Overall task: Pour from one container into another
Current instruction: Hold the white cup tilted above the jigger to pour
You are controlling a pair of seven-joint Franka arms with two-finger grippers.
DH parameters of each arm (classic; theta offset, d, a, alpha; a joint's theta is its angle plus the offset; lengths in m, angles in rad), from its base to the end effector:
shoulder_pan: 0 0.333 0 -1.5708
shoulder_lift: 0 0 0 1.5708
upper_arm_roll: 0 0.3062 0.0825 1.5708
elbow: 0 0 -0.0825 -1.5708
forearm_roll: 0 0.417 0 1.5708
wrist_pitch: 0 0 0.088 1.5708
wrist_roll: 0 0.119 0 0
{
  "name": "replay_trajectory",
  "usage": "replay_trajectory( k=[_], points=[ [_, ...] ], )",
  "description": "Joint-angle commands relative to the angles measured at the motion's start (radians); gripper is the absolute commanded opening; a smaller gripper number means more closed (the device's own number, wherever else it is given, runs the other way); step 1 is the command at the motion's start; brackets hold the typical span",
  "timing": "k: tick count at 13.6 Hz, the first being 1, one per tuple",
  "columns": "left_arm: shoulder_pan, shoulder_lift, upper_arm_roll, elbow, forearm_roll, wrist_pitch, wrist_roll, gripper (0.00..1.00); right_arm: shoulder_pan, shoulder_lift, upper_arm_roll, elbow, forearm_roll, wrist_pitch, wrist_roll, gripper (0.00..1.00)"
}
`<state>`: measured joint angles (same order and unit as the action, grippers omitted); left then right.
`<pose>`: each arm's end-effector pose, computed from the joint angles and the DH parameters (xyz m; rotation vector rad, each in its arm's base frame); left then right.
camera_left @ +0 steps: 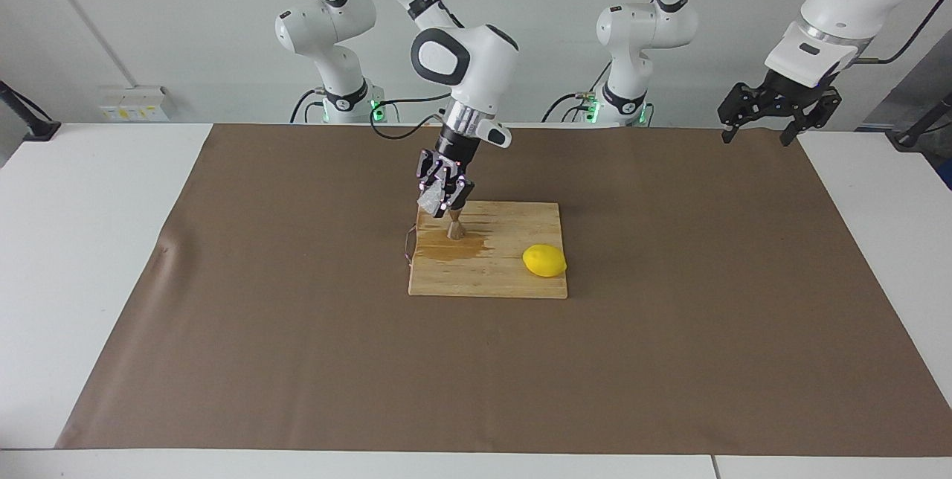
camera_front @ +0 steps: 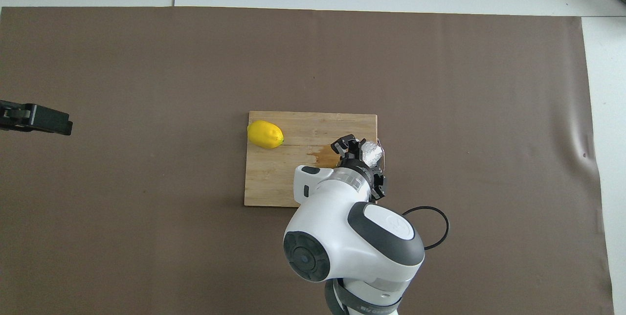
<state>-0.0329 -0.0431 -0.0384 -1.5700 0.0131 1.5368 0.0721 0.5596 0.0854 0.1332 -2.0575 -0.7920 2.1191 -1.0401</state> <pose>0.5700 -0.0396 0.6251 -3.1188 0.2232 -0.0154 0.4856 0.3507 0.3675 1.1662 2.2052 -0.1712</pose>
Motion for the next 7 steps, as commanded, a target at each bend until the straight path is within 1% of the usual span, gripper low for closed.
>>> replay_trajectory(
  k=[1,2,4,7],
  points=[
    [0.010,-0.031,-0.005,-0.036,0.001,0.011,0.003,1.00,-0.017,-0.001,0.008,0.013,-0.016,0.007,0.026,0.00],
    [0.010,-0.031,-0.005,-0.035,0.001,0.011,0.003,1.00,-0.018,-0.006,0.008,0.014,-0.013,0.007,0.031,0.00],
    [0.010,-0.031,-0.005,-0.036,0.001,0.011,0.002,1.00,-0.021,-0.016,0.003,0.019,0.046,0.010,0.032,0.00],
    [0.010,-0.031,-0.005,-0.036,0.001,0.011,0.002,1.00,-0.021,-0.018,0.003,0.034,0.089,0.009,0.032,0.00]
  ],
)
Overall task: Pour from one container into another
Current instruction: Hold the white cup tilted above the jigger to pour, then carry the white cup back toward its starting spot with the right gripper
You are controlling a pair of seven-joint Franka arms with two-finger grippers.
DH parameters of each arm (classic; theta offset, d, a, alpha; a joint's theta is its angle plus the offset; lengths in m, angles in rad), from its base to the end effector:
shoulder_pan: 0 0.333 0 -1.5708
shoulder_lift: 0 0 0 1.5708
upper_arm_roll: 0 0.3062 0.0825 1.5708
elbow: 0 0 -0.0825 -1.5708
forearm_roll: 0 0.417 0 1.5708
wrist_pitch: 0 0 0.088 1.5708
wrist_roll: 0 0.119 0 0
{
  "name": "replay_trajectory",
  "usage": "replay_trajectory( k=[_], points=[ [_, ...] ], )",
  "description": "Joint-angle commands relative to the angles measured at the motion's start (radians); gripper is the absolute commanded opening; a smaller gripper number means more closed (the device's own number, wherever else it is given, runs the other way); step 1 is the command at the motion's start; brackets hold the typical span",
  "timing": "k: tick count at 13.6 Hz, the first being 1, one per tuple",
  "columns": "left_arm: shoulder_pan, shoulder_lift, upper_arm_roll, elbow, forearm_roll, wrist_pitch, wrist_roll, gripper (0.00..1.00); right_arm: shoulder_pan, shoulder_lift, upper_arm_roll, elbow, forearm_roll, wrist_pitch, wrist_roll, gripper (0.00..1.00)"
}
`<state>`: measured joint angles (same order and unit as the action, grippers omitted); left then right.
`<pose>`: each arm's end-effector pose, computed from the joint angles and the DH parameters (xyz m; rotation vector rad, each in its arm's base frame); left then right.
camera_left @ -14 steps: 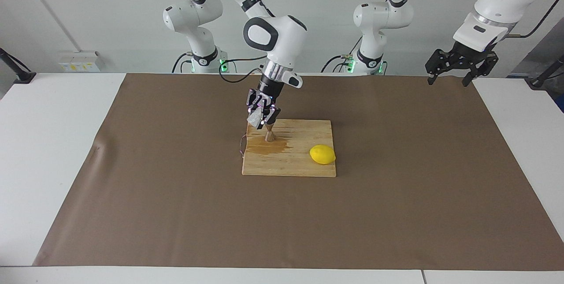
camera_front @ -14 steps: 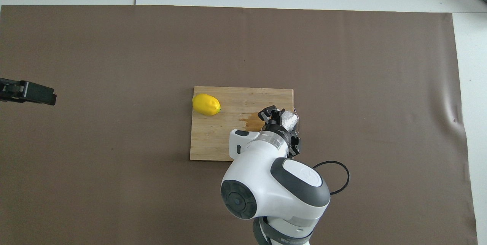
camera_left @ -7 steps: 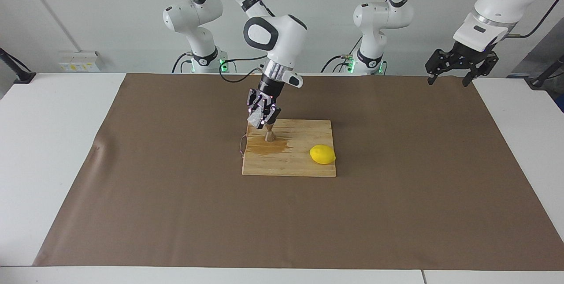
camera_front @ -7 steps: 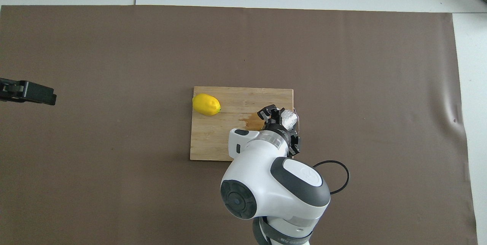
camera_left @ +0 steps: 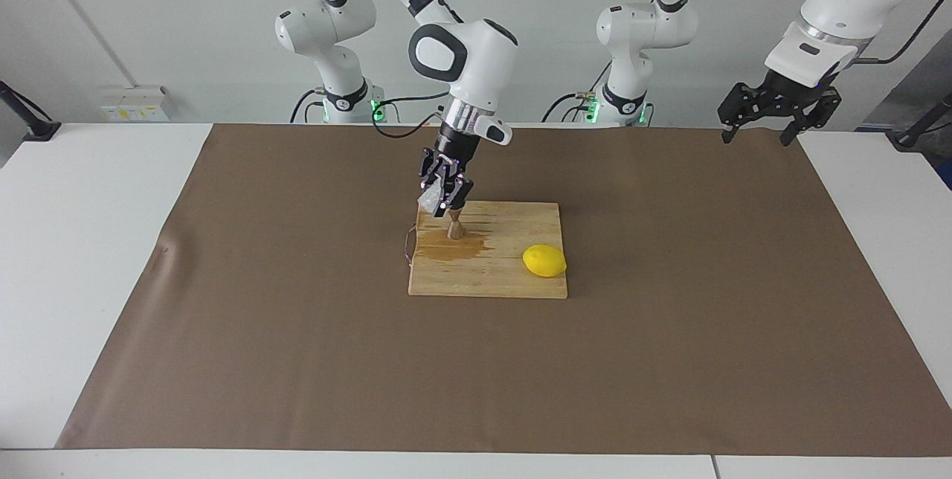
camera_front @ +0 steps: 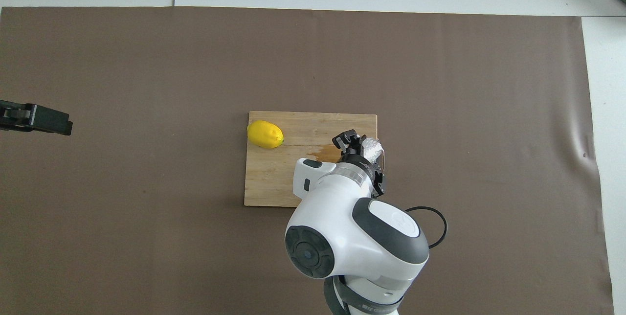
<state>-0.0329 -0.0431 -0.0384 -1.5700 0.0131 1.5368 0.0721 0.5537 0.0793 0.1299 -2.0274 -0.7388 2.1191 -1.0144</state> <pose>0.5700 -0.0396 0.6251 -3.1188 0.2232 -0.0154 0.4925 0.3518 0.3843 1.2669 2.1857 -0.1147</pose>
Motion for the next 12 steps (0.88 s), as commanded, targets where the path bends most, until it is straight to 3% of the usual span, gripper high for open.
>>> replay_trajectory(
  k=[1,12],
  points=[
    [0.010,-0.031,-0.005,-0.035,0.001,0.011,0.003,1.00,-0.017,-0.019,0.004,0.004,0.051,0.008,0.007,0.00],
    [0.011,-0.031,-0.005,-0.036,0.001,0.011,0.002,1.00,-0.087,-0.041,0.005,0.004,0.217,0.002,-0.006,0.00]
  ],
)
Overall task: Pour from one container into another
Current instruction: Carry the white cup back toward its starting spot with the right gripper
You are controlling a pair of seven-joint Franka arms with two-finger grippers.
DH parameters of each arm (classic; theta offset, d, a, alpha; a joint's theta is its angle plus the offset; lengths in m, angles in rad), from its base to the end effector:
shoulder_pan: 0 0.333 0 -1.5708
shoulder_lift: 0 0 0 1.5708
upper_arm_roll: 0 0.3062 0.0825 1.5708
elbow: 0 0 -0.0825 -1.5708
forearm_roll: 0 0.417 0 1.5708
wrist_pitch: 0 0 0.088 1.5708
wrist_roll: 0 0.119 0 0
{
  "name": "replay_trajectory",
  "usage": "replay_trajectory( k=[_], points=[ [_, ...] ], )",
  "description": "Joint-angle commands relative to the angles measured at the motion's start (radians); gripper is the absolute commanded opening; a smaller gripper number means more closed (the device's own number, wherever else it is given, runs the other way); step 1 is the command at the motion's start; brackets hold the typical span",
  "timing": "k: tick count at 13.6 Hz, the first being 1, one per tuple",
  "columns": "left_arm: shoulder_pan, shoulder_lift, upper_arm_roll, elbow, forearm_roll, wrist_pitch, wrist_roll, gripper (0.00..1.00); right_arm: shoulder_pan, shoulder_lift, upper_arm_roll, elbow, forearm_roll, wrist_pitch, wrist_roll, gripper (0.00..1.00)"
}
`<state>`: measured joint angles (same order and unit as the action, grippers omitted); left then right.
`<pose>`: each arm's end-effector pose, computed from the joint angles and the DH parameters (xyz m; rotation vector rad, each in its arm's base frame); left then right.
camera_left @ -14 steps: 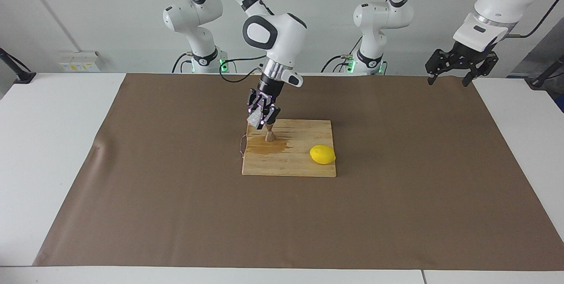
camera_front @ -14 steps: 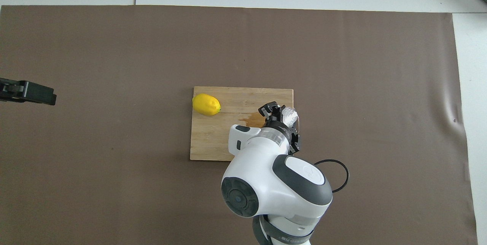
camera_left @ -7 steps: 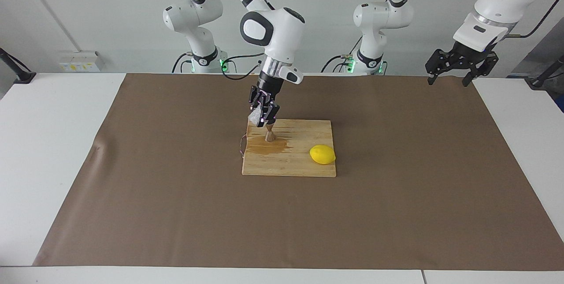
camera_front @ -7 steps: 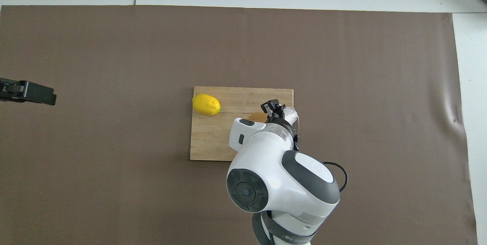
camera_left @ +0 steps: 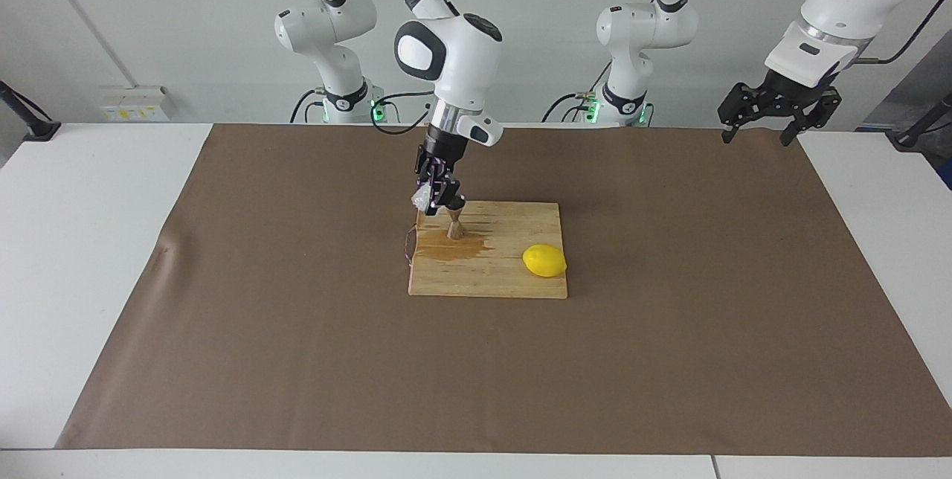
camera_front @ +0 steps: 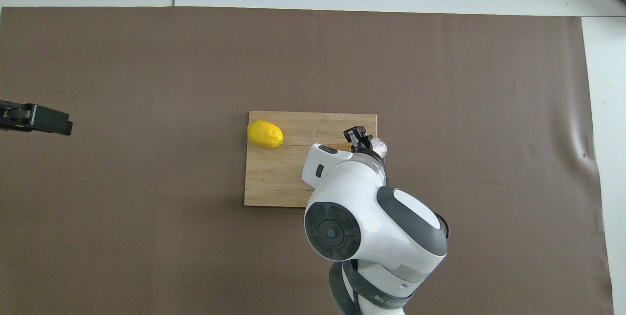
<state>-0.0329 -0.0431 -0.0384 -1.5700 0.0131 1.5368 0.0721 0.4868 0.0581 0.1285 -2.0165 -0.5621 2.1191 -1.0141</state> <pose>0.5700 -0.0396 0.6251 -3.1188 0.2232 -0.0154 0.5095 0.3230 0.3974 1.5316 2.1799 -0.0690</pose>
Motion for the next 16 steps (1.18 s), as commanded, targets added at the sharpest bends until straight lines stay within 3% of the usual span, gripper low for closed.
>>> replay_trajectory(
  k=[1,8,16],
  points=[
    [0.011,-0.031,-0.005,-0.036,0.001,0.011,0.002,1.00,-0.027,-0.023,0.007,-0.007,0.069,-0.001,-0.006,0.00],
    [0.010,-0.031,-0.005,-0.035,0.001,0.011,0.003,1.00,-0.137,-0.046,0.005,-0.011,0.266,-0.008,-0.139,0.00],
    [0.010,-0.031,-0.005,-0.036,0.001,0.011,0.003,1.00,-0.330,-0.063,0.005,-0.036,0.539,-0.050,-0.320,0.00]
  ],
)
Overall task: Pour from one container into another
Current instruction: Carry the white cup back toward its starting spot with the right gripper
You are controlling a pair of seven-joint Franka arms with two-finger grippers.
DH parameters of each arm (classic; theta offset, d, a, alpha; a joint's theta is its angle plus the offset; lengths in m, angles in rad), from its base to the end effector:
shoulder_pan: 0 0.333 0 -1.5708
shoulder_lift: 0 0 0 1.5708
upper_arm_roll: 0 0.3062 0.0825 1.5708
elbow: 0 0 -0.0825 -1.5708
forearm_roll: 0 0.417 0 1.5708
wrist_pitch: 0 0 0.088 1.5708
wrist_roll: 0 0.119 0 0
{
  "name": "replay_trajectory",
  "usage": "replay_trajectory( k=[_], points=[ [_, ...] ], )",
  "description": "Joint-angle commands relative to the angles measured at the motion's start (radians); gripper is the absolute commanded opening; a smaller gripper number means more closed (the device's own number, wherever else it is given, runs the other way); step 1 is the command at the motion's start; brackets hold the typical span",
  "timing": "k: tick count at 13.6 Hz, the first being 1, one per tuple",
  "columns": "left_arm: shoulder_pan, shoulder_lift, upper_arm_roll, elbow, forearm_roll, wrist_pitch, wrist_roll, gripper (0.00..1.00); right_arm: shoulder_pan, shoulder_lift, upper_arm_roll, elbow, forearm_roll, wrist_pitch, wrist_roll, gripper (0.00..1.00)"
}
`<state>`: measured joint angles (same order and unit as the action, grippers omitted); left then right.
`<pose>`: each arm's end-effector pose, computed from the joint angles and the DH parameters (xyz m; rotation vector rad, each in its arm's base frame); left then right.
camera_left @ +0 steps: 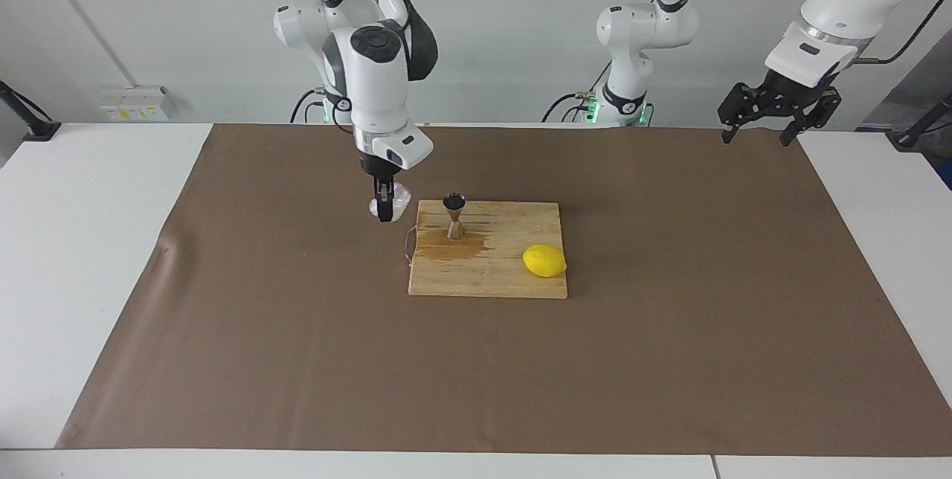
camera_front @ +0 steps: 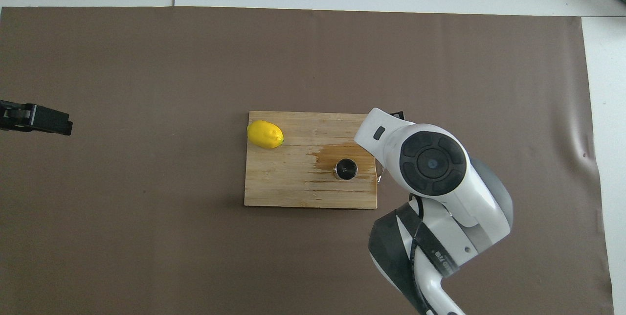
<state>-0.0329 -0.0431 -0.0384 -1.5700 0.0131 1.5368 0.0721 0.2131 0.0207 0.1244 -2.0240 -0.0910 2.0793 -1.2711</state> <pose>0.5700 -0.0396 0.6251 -3.1188 0.2232 -0.0154 0.5583 0.1898 0.4050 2.0724 2.2467 -0.0059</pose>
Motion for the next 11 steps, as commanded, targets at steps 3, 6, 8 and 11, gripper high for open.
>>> replay_trajectory(
  k=[3,6,8,11],
  points=[
    [0.010,-0.031,-0.005,-0.036,0.001,0.011,0.002,1.00,-0.142,-0.033,0.009,-0.071,0.186,0.007,-0.209,0.00],
    [0.011,-0.031,-0.005,-0.036,0.001,0.011,0.003,1.00,-0.205,-0.033,0.009,-0.126,0.261,0.069,-0.318,0.00],
    [0.011,-0.031,-0.005,-0.036,0.001,0.011,0.002,1.00,-0.218,-0.028,0.008,-0.151,0.290,0.100,-0.353,0.00],
    [0.010,-0.031,-0.005,-0.036,0.001,0.011,0.002,1.00,-0.270,-0.015,0.008,-0.205,0.367,0.178,-0.474,0.00]
  ],
)
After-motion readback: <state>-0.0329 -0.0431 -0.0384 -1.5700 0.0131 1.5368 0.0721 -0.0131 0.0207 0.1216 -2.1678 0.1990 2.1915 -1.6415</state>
